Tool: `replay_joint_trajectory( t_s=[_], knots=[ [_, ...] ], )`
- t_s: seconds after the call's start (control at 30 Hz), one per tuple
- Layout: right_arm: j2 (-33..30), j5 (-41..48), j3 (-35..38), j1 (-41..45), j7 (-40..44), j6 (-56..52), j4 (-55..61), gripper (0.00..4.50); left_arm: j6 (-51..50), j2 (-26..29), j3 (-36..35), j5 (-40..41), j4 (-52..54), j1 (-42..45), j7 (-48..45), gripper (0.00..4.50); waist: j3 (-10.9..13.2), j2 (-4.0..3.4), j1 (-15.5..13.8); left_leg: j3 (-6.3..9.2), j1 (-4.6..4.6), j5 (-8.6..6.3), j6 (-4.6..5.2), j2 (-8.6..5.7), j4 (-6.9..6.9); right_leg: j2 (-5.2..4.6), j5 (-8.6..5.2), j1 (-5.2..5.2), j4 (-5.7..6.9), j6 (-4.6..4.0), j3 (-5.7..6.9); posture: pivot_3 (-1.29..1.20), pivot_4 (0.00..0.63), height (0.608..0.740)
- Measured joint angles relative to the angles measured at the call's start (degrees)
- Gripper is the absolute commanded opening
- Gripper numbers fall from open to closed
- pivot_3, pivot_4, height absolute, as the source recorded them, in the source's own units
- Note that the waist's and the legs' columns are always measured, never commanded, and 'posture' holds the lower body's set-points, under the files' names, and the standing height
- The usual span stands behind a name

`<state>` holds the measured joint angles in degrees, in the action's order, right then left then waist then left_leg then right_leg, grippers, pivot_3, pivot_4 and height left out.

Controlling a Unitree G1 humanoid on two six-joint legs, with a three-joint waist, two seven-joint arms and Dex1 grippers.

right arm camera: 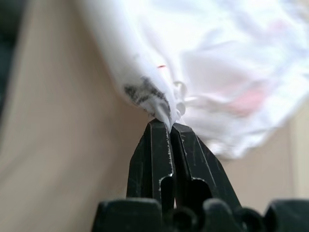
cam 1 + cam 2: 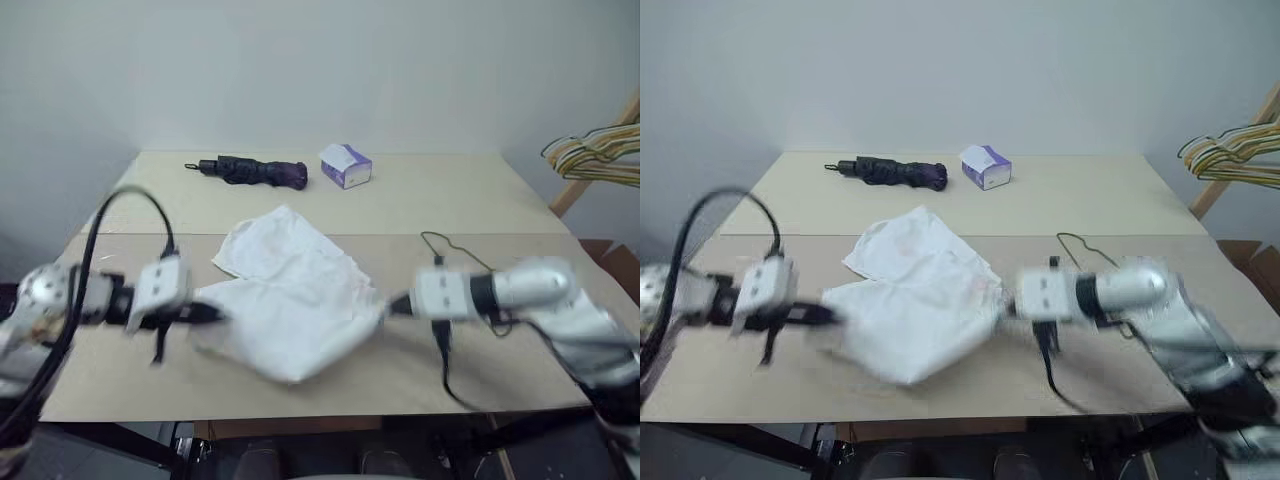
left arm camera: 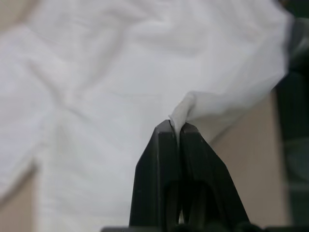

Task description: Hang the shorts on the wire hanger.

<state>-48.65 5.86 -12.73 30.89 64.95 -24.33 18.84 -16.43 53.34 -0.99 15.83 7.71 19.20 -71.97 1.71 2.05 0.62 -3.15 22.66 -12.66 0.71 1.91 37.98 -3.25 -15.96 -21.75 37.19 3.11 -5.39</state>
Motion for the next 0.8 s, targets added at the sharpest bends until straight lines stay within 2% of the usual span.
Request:
replay_joint_trajectory(
  t_s=[0.07,0.1,0.17,0.2,0.27,0.33,0.43,0.5,0.6,0.73,0.8],
  knots=[
    [6.44,-3.58,-0.17,11.84,-7.17,-3.97,-11.88,0.03,-0.25,-8.19,2.92,-6.16,-9.68,13.11,10.49,0.00,0.01,0.04,-0.14,0.10,0.30,0.06,-0.02,-0.05,0.05,0.02,0.20,-0.16,0.01,0.05,0.01,0.01,0.000,0.740],
    [10.37,-6.21,-0.13,19.18,-13.41,-5.24,-19.54,0.03,0.01,-12.70,3.87,-9.69,-15.91,21.05,17.99,0.00,-0.01,0.08,-0.15,0.19,0.63,0.10,-0.07,-0.06,0.14,0.03,0.28,-0.50,0.09,0.04,0.02,0.01,0.000,0.740],
    [14.93,-10.76,0.19,28.80,-24.84,-4.20,-29.68,0.03,1.81,-17.49,3.88,-13.48,-24.10,31.80,28.78,0.00,-0.03,0.12,-0.09,0.24,1.19,0.12,-0.11,-0.09,0.13,-0.05,0.30,-1.10,0.21,0.04,0.04,0.00,0.000,0.740],
    [16.63,-14.16,0.77,33.59,-34.37,-0.40,-36.21,0.03,4.60,-20.16,1.99,-14.60,-29.44,38.10,36.48,0.00,-0.05,0.16,0.04,0.34,1.54,0.21,-0.29,-0.14,0.15,-0.17,0.31,-1.66,0.87,0.04,0.04,0.00,0.000,0.740],
    [17.23,-18.38,3.12,37.61,-48.55,6.64,-42.74,0.03,10.11,-22.83,-3.93,-13.47,-34.17,45.63,46.51,0.00,-0.08,0.19,0.10,0.42,2.23,0.45,-0.76,-0.21,0.02,-0.34,0.31,-2.60,0.99,0.05,0.06,-0.01,0.000,0.740],
    [17.06,-19.65,5.07,37.75,-54.58,12.03,-43.56,0.03,13.26,-23.30,-9.21,-8.76,-33.18,47.88,47.86,0.00,-0.09,0.17,0.43,0.39,2.27,0.37,-0.87,-0.24,-0.14,-0.44,0.31,-2.78,1.03,0.04,0.22,-0.01,0.000,0.740],
    [16.40,-20.55,5.44,34.33,-56.65,16.99,-39.59,0.03,13.84,-22.88,-12.35,-3.44,-27.82,45.70,45.31,0.00,-0.12,0.13,1.88,0.40,2.15,0.15,-0.88,-0.18,-0.16,-0.42,0.31,-2.66,1.07,0.05,0.52,0.00,0.000,0.740],
    [14.62,-21.29,4.87,28.30,-54.57,18.65,-34.96,0.03,12.44,-20.41,-12.81,-0.01,-23.36,39.10,40.45,0.00,-0.14,0.10,2.50,0.37,1.95,0.02,-0.73,-0.18,-0.15,-0.43,0.31,-2.44,0.98,0.05,0.53,0.00,0.000,0.740],
    [9.96,-25.65,0.02,17.35,-48.75,20.61,-29.31,0.03,8.85,-14.86,-12.54,4.90,-16.48,24.72,29.11,0.00,-0.13,0.09,3.63,0.30,1.98,-0.12,-0.47,-0.17,0.00,-0.43,0.30,-2.33,0.81,0.05,0.51,0.01,0.000,0.740],
    [6.20,-28.85,-5.34,5.06,-40.58,22.60,-24.93,0.03,8.32,-6.66,-9.64,5.89,-8.53,7.80,15.06,0.00,-0.06,0.07,4.28,0.07,1.82,-0.08,-0.21,-0.10,0.39,-0.31,0.25,-2.21,0.83,-0.06,0.43,0.01,0.000,0.740],
    [2.69,-29.11,-8.09,-0.68,-34.95,27.64,-20.75,0.03,8.53,-0.31,-7.94,5.67,-3.18,-1.72,7.99,0.00,-0.01,-0.01,4.56,-0.21,1.24,-0.01,-0.11,0.02,0.32,-0.20,0.27,-1.63,0.80,-0.18,0.42,0.00,0.000,0.740]
  ],
)
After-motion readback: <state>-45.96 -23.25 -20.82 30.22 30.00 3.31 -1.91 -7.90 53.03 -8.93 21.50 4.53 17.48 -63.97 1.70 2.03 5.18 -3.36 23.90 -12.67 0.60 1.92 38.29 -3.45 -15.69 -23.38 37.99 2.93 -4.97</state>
